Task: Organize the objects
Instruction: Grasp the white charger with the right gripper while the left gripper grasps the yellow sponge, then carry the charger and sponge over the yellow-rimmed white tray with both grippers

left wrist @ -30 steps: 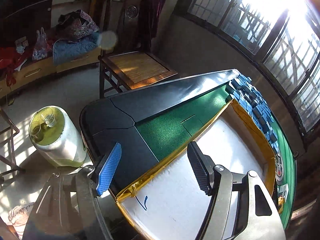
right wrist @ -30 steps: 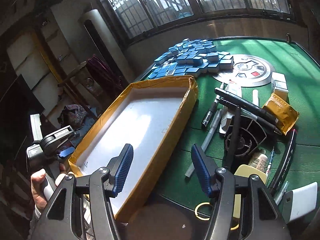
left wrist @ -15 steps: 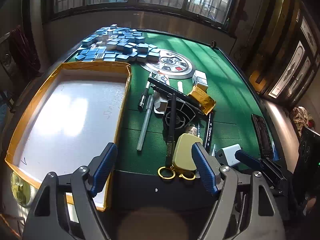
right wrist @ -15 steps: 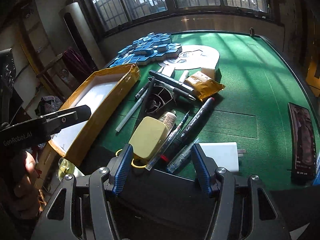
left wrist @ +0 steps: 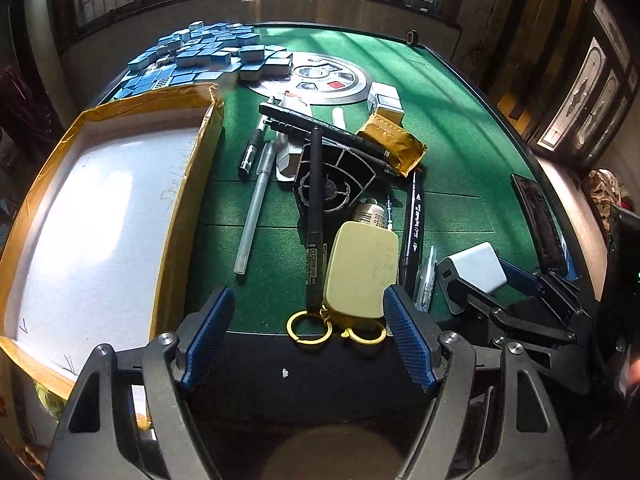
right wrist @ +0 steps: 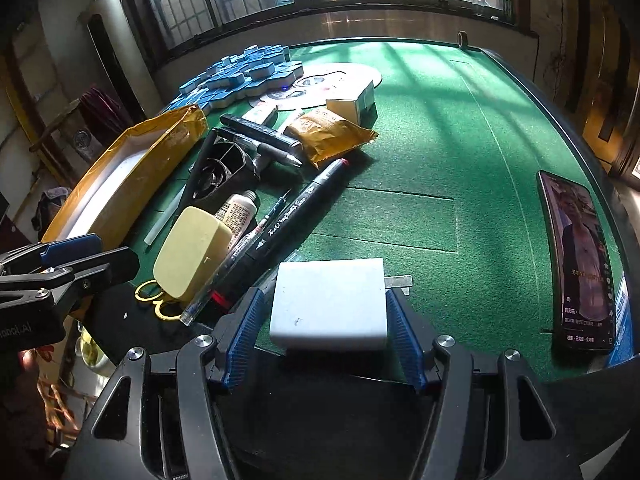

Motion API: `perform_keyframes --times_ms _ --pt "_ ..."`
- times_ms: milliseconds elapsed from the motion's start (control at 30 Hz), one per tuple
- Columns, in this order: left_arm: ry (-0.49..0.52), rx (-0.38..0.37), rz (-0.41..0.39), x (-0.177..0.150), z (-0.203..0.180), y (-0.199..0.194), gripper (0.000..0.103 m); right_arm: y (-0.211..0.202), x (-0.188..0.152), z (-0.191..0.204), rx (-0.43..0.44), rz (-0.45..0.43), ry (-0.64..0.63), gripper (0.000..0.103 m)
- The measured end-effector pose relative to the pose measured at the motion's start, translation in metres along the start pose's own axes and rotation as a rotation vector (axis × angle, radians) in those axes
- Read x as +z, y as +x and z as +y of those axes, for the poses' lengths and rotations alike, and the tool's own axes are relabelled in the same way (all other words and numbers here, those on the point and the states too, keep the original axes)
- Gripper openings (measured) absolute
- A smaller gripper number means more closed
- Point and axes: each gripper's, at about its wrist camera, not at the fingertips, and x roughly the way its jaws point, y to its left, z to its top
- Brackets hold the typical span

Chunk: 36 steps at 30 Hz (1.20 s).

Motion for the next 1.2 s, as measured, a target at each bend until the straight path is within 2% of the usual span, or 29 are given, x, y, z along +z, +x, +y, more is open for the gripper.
perform_keyframes --times_ms 100,200,367,500,733,933,1033,1200 --pt "0.009 -0.008 0.012 0.001 -0.004 0.003 0.077 0.007 -0.003 0.007 -0.039 0.005 -0.034 0.057" --pt "0.044 -0.013 0.013 0.002 -0.012 0.004 0.077 0.009 -0.005 0.008 -0.06 0.005 -0.059 0.051" --pt "0.095 -0.018 0.042 0.006 -0.028 0.019 0.075 0.005 -0.004 -0.003 -0.007 0.005 -0.032 0.051" --pt "0.13 -0.014 0.054 0.005 -0.039 0.027 0.067 0.003 -0.004 -0.007 0.014 0.001 -0.028 0.051" --pt "0.135 -0.015 0.071 0.006 -0.042 0.033 0.056 0.003 -0.004 -0.008 0.012 -0.004 -0.046 0.051" --pt "0.123 -0.008 0.077 0.008 -0.039 0.037 0.056 0.002 -0.004 -0.008 0.014 -0.003 -0.057 0.051" --pt "0.129 -0.002 0.069 0.008 -0.035 0.037 0.047 0.002 -0.004 -0.01 0.026 -0.005 -0.052 0.051" --pt "0.107 -0.027 0.061 0.007 -0.028 0.036 0.046 0.002 -0.002 -0.008 0.011 -0.004 -0.061 0.051"
